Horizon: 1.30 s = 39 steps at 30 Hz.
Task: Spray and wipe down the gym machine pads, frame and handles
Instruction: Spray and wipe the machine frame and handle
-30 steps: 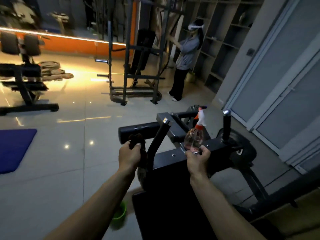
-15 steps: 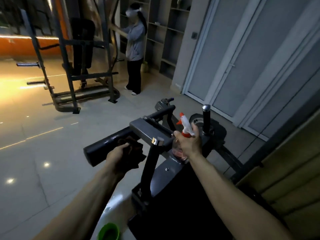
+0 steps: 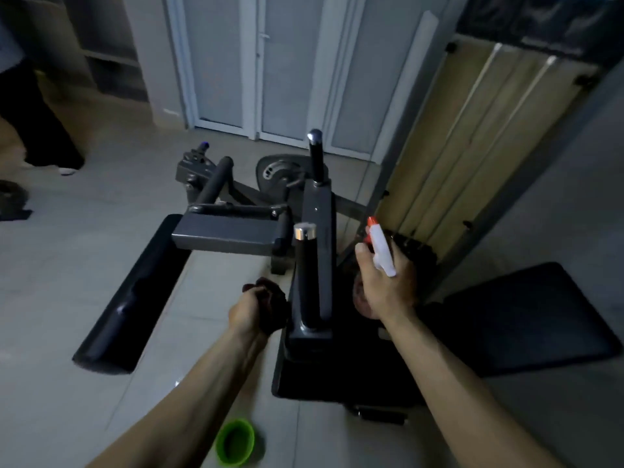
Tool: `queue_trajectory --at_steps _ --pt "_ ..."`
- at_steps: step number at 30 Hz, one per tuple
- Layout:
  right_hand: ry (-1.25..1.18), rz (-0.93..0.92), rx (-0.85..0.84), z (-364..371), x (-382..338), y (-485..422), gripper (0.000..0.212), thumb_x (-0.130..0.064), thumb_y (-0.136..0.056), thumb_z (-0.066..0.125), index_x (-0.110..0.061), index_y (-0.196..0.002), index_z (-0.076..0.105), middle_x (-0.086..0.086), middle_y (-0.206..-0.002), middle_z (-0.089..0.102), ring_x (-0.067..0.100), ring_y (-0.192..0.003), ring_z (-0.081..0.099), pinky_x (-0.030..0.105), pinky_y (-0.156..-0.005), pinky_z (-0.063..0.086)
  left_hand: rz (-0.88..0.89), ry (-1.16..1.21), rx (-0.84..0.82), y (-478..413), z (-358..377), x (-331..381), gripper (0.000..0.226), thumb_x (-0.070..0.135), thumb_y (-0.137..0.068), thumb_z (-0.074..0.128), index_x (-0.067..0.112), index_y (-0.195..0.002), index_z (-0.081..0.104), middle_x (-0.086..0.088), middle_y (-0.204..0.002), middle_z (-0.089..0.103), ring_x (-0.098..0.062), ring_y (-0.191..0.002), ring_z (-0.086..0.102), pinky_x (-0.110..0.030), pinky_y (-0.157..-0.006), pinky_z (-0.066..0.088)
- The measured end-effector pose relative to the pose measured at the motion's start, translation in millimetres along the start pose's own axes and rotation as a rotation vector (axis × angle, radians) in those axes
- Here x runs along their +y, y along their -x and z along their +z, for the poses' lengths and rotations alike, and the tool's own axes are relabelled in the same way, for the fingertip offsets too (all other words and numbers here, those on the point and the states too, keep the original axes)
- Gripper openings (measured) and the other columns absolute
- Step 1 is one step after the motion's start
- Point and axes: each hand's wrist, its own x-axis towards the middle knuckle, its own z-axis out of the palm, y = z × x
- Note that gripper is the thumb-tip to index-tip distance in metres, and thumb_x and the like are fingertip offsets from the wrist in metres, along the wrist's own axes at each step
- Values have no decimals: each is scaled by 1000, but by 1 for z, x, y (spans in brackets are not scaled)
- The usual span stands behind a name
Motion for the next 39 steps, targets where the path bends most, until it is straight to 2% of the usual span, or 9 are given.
queue_trajectory --at_steps 3,6,10,13,19,27,33,37,39 --pt "21 -58 20 -15 5 58 49 -59 -93 59 -28 -129 70 -12 -119 73 7 -110 68 30 -95 54 -36 35 -110 0 -8 -3 3 21 -89 54 22 -89 57 -8 -95 62 -27 -82 64 -43 -76 62" --pt "39 9 -11 -10 8 117 52 -60 -95 56 -24 -131 64 -12 -122 66 6 -112 63 29 -96 52 -77 3 -269 13 -22 2 16 11 -88 39 21 -75 41 -8 -72 41 -24 -53 45 -20 -41 38" --pt "54 93 21 21 2 190 57 -64 -93 50 -24 -132 60 -8 -121 58 -1 -109 55 14 -92 43 -207 48 -353 36 -58 3 9 10 -69 44 13 -77 45 -11 -77 40 -27 -63 44 -21 -45 49" --pt "-13 198 43 50 -6 240 32 -54 -94 55 -37 -121 60 -15 -118 58 -1 -108 58 26 -93 50 -301 -84 -356 45 -80 6 13 10 -65 44 12 -78 47 -14 -79 43 -22 -46 48 -19 -38 38" --pt "44 395 115 123 -35 273 12 -37 -99 61 -41 -109 57 -27 -105 63 0 -96 63 30 -84 53 -399 -278 -492 21 -88 45 26 11 -96 33 14 -73 44 -9 -57 47 -21 -38 52 -15 -38 27" --pt "234 663 298 247 -62 245 17 -49 -97 57 -34 -105 55 -11 -93 66 5 -87 62 39 -80 55 -573 -359 -692 -57 -100 94 23 10 -95 30 6 -89 52 -17 -89 45 -24 -38 47 -24 -32 43" --pt "255 841 340 282 -90 213 38 -65 -88 45 -34 -107 56 -5 -89 67 17 -81 68 43 -77 57 -576 -473 -674 -88 -109 109 18 18 -93 36 10 -84 50 -10 -59 57 -24 -42 54 -26 -48 36" --pt "275 849 328 277 -92 194 64 -74 -85 39 -29 -128 52 -7 -97 68 14 -80 70 44 -78 60 -563 -449 -666 -96 -101 99 33 25 -94 50 7 -119 63 -18 -98 74 -36 -86 73 -46 -88 59" --pt "245 844 332 268 -91 190 54 -70 -88 45 -34 -127 53 -9 -99 69 13 -82 70 45 -77 61 -555 -446 -662 -91 -93 94 29 27 -99 53 12 -121 63 -17 -107 73 -33 -94 71 -41 -76 60"
